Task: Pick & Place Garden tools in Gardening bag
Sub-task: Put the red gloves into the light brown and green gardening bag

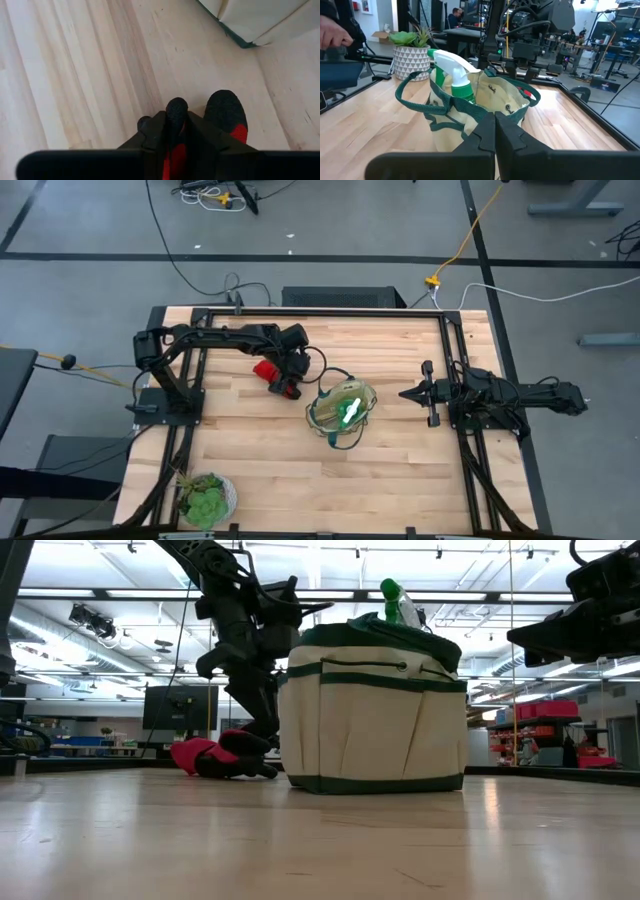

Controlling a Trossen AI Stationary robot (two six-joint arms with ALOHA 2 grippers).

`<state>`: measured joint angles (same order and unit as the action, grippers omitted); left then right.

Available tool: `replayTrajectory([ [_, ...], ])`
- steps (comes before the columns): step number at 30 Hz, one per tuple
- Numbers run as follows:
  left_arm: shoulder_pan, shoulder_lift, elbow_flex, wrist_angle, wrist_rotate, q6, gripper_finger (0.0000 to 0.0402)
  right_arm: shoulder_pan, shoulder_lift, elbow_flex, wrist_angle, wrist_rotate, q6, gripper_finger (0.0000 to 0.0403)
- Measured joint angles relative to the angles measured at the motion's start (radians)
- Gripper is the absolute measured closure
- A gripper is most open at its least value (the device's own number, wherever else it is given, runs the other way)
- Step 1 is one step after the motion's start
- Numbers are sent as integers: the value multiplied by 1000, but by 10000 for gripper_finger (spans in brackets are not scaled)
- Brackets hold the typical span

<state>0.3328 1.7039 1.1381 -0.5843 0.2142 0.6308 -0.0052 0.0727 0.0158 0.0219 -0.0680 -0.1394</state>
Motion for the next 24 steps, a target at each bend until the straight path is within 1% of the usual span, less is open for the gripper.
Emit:
replayTrajectory([
  [7, 0, 0, 0, -1, -1, -49, 355, 0, 0, 0, 0, 0, 0, 401],
  [14, -3, 0, 0, -6, -2, -97, 392, 0, 0, 0, 0, 0, 0, 401],
  [24, -30, -2, 0, -11, -19, -104, 395, 0, 0, 0, 0, 0, 0, 401],
])
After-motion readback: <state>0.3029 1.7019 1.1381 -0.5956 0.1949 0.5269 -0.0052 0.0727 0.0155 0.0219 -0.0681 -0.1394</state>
